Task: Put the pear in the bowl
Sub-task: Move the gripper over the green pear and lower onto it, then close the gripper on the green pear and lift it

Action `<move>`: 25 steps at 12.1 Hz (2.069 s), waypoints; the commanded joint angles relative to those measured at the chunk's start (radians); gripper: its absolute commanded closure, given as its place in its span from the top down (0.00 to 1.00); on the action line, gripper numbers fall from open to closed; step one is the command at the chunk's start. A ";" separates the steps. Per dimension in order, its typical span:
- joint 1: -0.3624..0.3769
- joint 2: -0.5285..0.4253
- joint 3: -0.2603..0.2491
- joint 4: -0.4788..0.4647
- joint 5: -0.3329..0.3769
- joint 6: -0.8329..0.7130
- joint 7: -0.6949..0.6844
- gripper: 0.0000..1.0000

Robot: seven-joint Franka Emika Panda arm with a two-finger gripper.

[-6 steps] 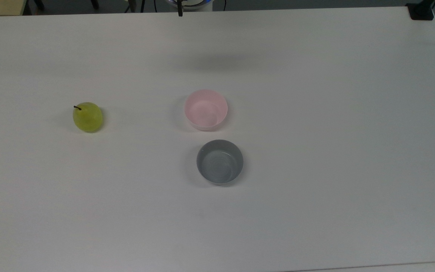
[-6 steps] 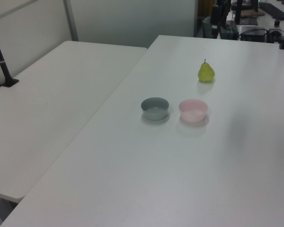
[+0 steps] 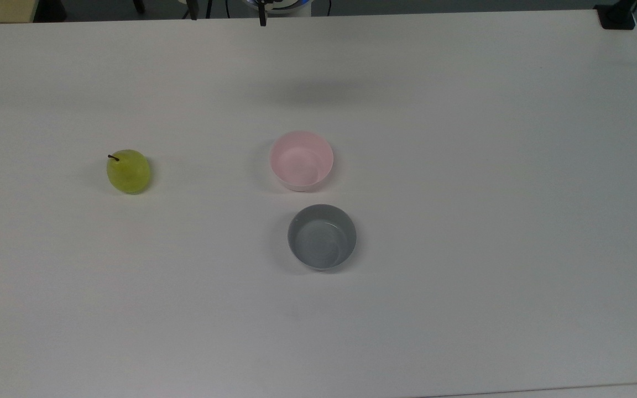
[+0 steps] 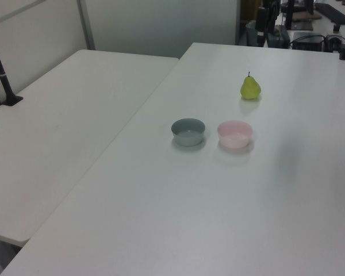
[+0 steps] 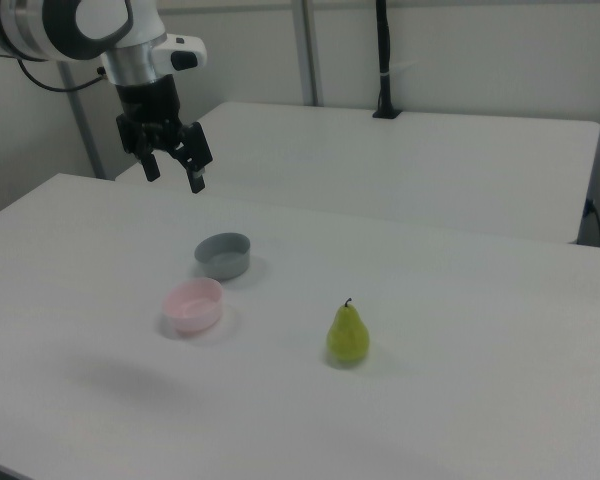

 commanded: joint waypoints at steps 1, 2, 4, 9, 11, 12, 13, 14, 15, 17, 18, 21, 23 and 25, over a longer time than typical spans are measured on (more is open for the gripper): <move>-0.017 -0.005 -0.009 0.001 0.008 -0.026 -0.020 1.00; -0.023 0.000 -0.010 0.001 0.006 -0.020 -0.029 1.00; -0.054 0.003 -0.009 0.001 0.006 -0.015 -0.140 1.00; -0.184 0.093 -0.010 0.013 0.002 0.100 -0.300 1.00; -0.241 0.148 -0.010 0.012 -0.004 0.172 -0.363 1.00; -0.264 0.165 -0.012 0.007 -0.004 0.192 -0.391 1.00; -0.279 0.187 -0.010 -0.002 -0.007 0.215 -0.431 1.00; -0.289 0.207 -0.010 -0.016 -0.007 0.247 -0.445 1.00; -0.293 0.225 -0.010 -0.040 -0.013 0.293 -0.448 1.00; -0.292 0.268 -0.010 -0.090 -0.044 0.385 -0.449 1.00; -0.293 0.291 -0.009 -0.100 -0.047 0.422 -0.449 1.00; -0.292 0.383 -0.009 -0.100 -0.076 0.503 -0.449 1.00; -0.290 0.428 -0.009 -0.107 -0.078 0.536 -0.449 1.00; -0.289 0.457 -0.009 -0.119 -0.078 0.592 -0.443 1.00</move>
